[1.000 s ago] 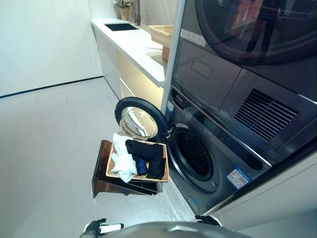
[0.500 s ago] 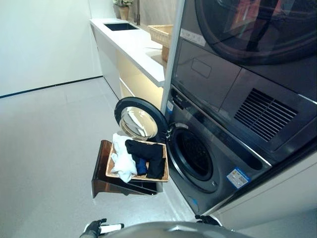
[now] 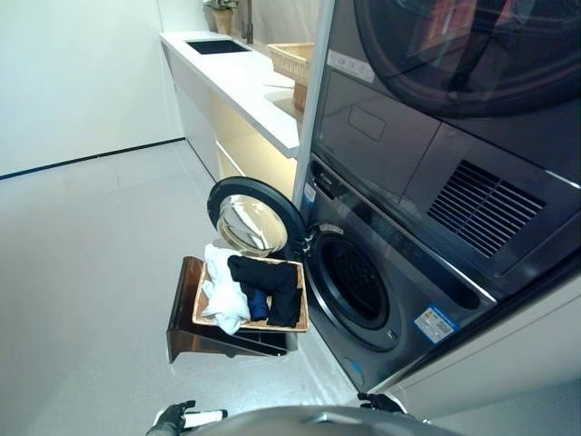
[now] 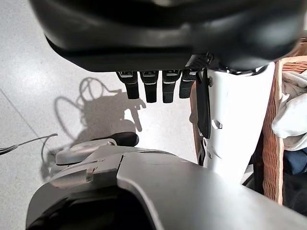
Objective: Pick up the clothes and place them into the washing machine
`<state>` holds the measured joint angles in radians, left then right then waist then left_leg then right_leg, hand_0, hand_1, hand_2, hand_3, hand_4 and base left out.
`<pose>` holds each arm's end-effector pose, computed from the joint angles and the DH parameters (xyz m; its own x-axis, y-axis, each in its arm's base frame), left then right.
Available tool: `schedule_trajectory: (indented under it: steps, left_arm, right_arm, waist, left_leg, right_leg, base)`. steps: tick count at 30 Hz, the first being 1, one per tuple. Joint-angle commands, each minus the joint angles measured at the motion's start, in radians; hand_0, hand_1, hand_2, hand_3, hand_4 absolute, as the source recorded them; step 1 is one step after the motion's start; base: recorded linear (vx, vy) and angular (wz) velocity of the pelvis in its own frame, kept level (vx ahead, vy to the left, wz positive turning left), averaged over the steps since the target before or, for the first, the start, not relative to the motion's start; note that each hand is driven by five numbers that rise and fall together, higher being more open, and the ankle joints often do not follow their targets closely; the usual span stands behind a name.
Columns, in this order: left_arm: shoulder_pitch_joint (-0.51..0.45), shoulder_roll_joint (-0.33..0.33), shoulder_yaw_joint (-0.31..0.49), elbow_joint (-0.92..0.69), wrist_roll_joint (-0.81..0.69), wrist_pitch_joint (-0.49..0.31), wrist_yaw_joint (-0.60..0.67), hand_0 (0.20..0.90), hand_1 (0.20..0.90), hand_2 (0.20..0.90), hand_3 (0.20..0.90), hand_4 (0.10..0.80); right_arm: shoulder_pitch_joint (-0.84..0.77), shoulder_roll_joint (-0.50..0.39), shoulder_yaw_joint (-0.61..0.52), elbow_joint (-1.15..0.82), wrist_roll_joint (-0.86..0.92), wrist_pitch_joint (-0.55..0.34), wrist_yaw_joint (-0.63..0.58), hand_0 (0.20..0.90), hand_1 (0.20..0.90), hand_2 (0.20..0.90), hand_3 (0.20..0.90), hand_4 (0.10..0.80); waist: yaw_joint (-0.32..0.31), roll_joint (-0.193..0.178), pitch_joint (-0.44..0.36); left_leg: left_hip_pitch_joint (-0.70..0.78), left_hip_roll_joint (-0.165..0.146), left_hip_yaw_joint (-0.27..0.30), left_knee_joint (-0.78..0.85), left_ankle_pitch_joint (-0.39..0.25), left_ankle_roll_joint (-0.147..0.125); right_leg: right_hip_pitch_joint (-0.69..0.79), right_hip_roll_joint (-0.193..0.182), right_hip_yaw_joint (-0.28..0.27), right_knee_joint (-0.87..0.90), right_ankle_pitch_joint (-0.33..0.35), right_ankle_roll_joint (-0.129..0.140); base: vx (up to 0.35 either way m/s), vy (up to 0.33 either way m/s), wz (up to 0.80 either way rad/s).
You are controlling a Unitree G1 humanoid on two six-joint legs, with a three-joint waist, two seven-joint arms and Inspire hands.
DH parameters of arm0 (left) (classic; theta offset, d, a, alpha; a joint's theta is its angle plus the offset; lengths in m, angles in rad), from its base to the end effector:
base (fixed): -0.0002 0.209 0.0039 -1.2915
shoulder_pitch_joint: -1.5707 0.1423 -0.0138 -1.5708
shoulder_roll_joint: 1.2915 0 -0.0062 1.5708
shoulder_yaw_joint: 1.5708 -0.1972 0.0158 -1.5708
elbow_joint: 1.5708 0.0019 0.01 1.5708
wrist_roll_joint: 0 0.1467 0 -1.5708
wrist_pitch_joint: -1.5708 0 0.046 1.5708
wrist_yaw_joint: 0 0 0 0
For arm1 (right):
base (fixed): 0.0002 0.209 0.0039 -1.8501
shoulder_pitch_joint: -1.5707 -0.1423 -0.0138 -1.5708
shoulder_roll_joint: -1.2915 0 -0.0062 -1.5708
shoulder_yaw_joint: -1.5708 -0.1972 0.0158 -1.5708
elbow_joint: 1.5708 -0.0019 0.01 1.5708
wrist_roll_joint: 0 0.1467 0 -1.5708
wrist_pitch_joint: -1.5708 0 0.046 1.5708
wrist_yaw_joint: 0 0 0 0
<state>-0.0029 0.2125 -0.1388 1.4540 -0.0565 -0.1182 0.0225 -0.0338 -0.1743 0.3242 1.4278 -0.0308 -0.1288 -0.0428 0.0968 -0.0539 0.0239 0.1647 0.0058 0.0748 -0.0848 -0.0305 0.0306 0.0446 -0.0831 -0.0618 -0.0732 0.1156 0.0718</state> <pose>0.0387 0.2262 -0.1442 0.2359 0.2018 -0.9506 0.0777 0.9712 0.2254 0.0550 -0.2029 -0.1467 0.2997 -0.1159 -0.9470 -0.3379 0.9153 -0.2190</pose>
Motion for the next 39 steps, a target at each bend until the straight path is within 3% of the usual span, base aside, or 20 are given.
schedule_trajectory:
  steps: [1,12,14,17,18,19,20,21,23,27,28,29,31,37,39]
  left_arm:
    - [-0.105,-0.065,-0.004,0.02,-0.011,-0.037,-0.001,0.9,0.9,0.9,0.9,0.8]
    - [-0.11,-0.055,0.002,0.026,-0.015,-0.036,-0.001,0.9,0.9,0.9,0.9,0.8]
    - [-0.123,-0.051,-0.003,0.018,-0.017,-0.036,0.001,0.9,0.9,0.9,0.9,0.8]
    - [-0.155,-0.051,-0.028,-0.009,-0.02,-0.038,0.006,0.9,0.9,0.9,0.9,0.8]
    - [-0.175,-0.06,-0.044,-0.022,-0.032,-0.04,0.01,0.9,0.9,0.9,0.9,0.8]
    - [-0.175,-0.06,-0.044,-0.022,-0.032,-0.04,0.01,0.9,0.9,0.9,0.9,0.8]
    - [-0.173,-0.069,-0.048,-0.024,-0.043,-0.039,0.016,0.9,0.9,0.9,0.9,0.8]
    - [-0.173,-0.069,-0.049,-0.024,-0.043,-0.039,0.016,0.9,0.9,0.9,0.9,0.8]
    - [-0.175,-0.072,-0.048,-0.012,-0.052,-0.043,0.025,0.9,0.9,0.9,0.9,0.8]
    - [-0.184,-0.057,-0.031,-0.013,-0.07,-0.046,0.049,0.9,0.9,0.9,0.9,0.8]
    - [-0.196,-0.053,-0.026,-0.015,-0.086,-0.044,0.049,0.9,0.9,0.9,0.9,0.8]
    - [-0.196,-0.053,-0.026,-0.015,-0.087,-0.044,0.048,0.9,0.9,0.9,0.9,0.8]
    - [-0.217,-0.028,-0.031,-0.019,-0.086,-0.043,0.047,0.9,0.9,0.9,0.9,0.8]
    - [-0.238,0.001,-0.031,-0.018,-0.074,-0.04,0.056,0.9,0.9,0.9,0.9,0.8]
    - [-0.241,-0.001,-0.033,-0.017,-0.074,-0.04,0.059,0.9,0.9,0.9,0.9,0.8]
  right_arm:
    - [-0.082,-0.008,0.044,0.023,-0.015,-0.002,0.005,0.9,0.9,0.9,0.9,0.8]
    - [-0.098,-0.023,0.035,0.013,0.013,-0.004,0.0,0.9,0.9,0.9,0.9,0.8]
    - [-0.106,-0.024,0.043,0.019,0.008,-0.003,0.001,0.9,0.9,0.9,0.9,0.8]
    - [-0.12,-0.043,0.052,0.018,-0.004,-0.003,-0.001,0.9,0.9,0.9,0.9,0.8]
    - [-0.122,-0.064,0.051,0.013,-0.016,-0.002,-0.008,0.9,0.9,0.9,0.9,0.8]
    - [-0.122,-0.064,0.051,0.013,-0.016,-0.002,-0.008,0.9,0.9,0.9,0.9,0.8]
    - [-0.119,-0.078,0.044,0.016,-0.018,0.004,-0.014,0.9,0.9,0.9,0.9,0.8]
    - [-0.119,-0.078,0.044,0.016,-0.018,0.004,-0.014,0.9,0.9,0.9,0.9,0.8]
    - [-0.114,-0.087,0.026,0.017,0.007,0.0,-0.026,0.9,0.9,0.9,0.9,0.8]
    - [-0.118,-0.083,0.017,0.031,0.015,0.003,-0.028,0.9,0.9,0.9,0.9,0.8]
    - [-0.128,-0.085,0.014,0.029,0.016,0.002,-0.027,0.9,0.9,0.9,0.9,0.8]
    - [-0.128,-0.085,0.014,0.029,0.016,0.002,-0.027,0.9,0.9,0.9,0.9,0.8]
    - [-0.15,-0.071,0.021,0.024,0.02,0.01,-0.032,0.9,0.9,0.9,0.9,0.8]
    - [-0.213,-0.028,0.084,-0.054,0.007,0.005,-0.033,0.9,0.9,0.9,0.9,0.8]
    - [-0.223,-0.025,0.094,-0.068,0.004,0.003,-0.034,0.9,0.9,0.9,0.9,0.8]
  waist:
    - [0.004,0.036,0.019]
    - [-0.003,0.041,0.047]
    - [0.006,0.032,0.066]
    - [0.012,0.007,0.114]
    - [-0.002,0.004,0.139]
    - [-0.004,0.003,0.138]
    - [-0.001,0.009,0.139]
    - [-0.002,0.009,0.139]
    - [0.006,0.01,0.137]
    - [0.023,0.017,0.122]
    - [0.028,0.019,0.115]
    - [0.028,0.018,0.116]
    - [0.036,0.01,0.109]
    - [0.061,-0.027,0.114]
    - [0.064,-0.032,0.117]
  left_leg:
    - [-0.016,-0.029,-0.02,-0.003,-0.012,-0.043]
    - [-0.027,-0.005,-0.014,-0.003,0.013,-0.053]
    - [-0.049,-0.003,-0.019,0.038,0.02,-0.056]
    - [-0.184,-0.02,-0.041,0.238,-0.013,-0.064]
    - [-0.269,0.0,-0.039,0.224,0.024,-0.064]
    - [-0.271,-0.001,-0.042,0.224,0.024,-0.064]
    - [-0.336,0.036,-0.028,0.142,0.104,-0.068]
    - [-0.334,0.035,-0.028,0.139,0.105,-0.068]
    - [-0.393,0.08,-0.004,0.009,0.155,-0.091]
    - [-0.388,0.132,0.052,-0.002,0.191,-0.099]
    - [-0.387,0.125,0.064,0.012,0.195,-0.098]
    - [-0.385,0.124,0.064,0.012,0.194,-0.098]
    - [-0.359,0.113,0.089,0.021,0.195,-0.086]
    - [-0.336,0.096,0.132,0.001,0.176,-0.068]
    - [-0.336,0.095,0.136,0.001,0.174,-0.068]
  right_leg:
    - [0.013,0.066,0.033,0.111,-0.073,0.0]
    - [-0.017,0.091,0.046,0.143,-0.086,-0.013]
    - [-0.022,0.094,0.053,0.142,-0.087,-0.018]
    - [-0.033,0.081,0.061,0.145,-0.082,-0.027]
    - [-0.041,0.068,0.043,0.146,-0.088,-0.026]
    - [-0.041,0.068,0.041,0.146,-0.089,-0.026]
    - [-0.04,0.069,0.023,0.143,-0.099,-0.028]
    - [-0.04,0.068,0.023,0.144,-0.1,-0.028]
    - [-0.025,0.065,0.022,0.135,-0.137,-0.022]
    - [0.016,0.039,0.042,0.139,-0.18,0.006]
    - [0.032,0.018,0.044,0.145,-0.191,0.02]
    - [0.033,0.016,0.045,0.145,-0.191,0.021]
    - [0.02,-0.021,0.055,0.203,-0.201,0.024]
    - [-0.01,-0.051,0.066,0.166,-0.153,0.059]
    - [-0.009,-0.052,0.068,0.151,-0.143,0.059]
  base:
    - [0.0,0.0,0.0]
    - [-0.004,-0.044,0.0]
    - [-0.033,-0.099,-0.04]
    - [-0.087,-0.066,0.14]
    - [-0.09,0.009,0.4]
    - [-0.011,0.1,0.7]
    - [0.05,0.074,0.68]
    - [0.153,0.18,0.92]
    - [0.2,0.216,0.67]
    - [0.191,0.287,0.24]
    - [0.153,0.281,-0.22]
    - [0.138,0.245,-0.46]
    - [0.169,0.264,-0.7]
    - [0.069,0.125,-0.81]
    - [0.055,0.013,-0.28]
